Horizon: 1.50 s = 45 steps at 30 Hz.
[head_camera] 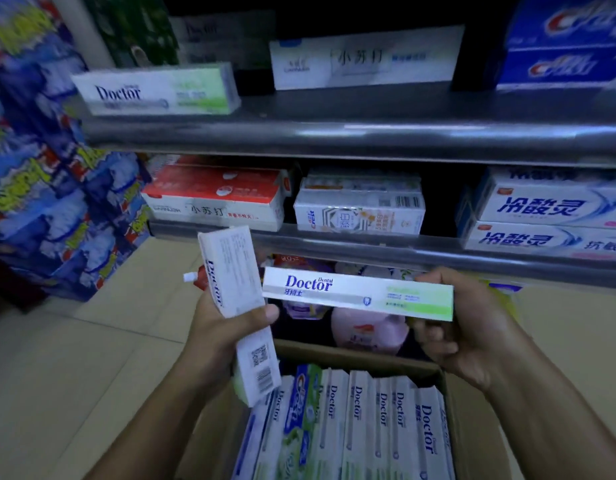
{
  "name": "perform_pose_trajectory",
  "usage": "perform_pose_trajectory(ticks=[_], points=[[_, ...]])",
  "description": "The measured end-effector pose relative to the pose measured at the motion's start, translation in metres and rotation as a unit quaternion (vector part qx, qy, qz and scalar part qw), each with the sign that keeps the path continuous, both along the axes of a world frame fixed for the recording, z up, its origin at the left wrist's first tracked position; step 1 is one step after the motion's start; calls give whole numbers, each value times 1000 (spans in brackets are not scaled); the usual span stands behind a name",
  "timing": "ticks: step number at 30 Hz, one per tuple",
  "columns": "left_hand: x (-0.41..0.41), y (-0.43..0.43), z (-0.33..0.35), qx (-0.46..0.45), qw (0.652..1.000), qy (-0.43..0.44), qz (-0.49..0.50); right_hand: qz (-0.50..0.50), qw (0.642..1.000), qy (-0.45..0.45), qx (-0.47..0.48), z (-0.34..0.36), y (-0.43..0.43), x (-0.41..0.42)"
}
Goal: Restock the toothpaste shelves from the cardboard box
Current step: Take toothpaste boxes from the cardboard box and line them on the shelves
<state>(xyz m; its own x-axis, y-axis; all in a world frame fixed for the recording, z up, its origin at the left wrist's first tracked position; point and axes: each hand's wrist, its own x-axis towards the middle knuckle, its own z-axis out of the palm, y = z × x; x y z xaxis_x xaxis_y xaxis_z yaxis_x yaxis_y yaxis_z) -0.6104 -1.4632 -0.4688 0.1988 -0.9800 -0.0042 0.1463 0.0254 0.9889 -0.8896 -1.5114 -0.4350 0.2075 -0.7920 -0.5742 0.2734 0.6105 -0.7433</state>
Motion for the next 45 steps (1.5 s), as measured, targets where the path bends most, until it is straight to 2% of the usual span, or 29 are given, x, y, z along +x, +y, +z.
perform_pose_trajectory(ticks=[3, 6, 8, 12, 15, 17, 25, 32, 35, 38, 42, 45], points=[[13, -5, 25, -34, 999, -26, -15, 45, 999, -7, 14, 14, -21, 7], [14, -8, 41, -43, 998, -25, 33, 94, 995, -10, 11, 26, -37, 12], [11, -5, 55, -50, 996, -19, 65, 110, 994, 9, -27, 34, -43, 16], [1, 1, 85, -42, 995, 10, 85, 41, 983, 31, -175, 60, -41, 21], [6, 3, 101, -45, 994, 30, 94, -17, 944, -2, -329, 79, -29, 33], [16, -1, 107, -55, 993, 28, 101, -36, 919, 8, -392, 85, -24, 44], [83, -19, 140, -66, 993, 23, 96, -107, 858, -12, -503, 112, -29, 106], [140, -44, 181, -121, 989, 37, 80, -152, 825, -7, -545, 152, -44, 167], [162, -56, 195, -149, 986, 23, 63, -164, 803, 66, -569, 170, -55, 188], [179, -68, 200, -165, 985, -27, 48, -188, 777, 156, -580, 183, -69, 203], [201, -85, 206, -167, 978, -113, 50, -188, 763, 241, -569, 194, -81, 221], [213, -98, 213, -164, 972, -158, 57, -185, 763, 270, -557, 197, -88, 233]])
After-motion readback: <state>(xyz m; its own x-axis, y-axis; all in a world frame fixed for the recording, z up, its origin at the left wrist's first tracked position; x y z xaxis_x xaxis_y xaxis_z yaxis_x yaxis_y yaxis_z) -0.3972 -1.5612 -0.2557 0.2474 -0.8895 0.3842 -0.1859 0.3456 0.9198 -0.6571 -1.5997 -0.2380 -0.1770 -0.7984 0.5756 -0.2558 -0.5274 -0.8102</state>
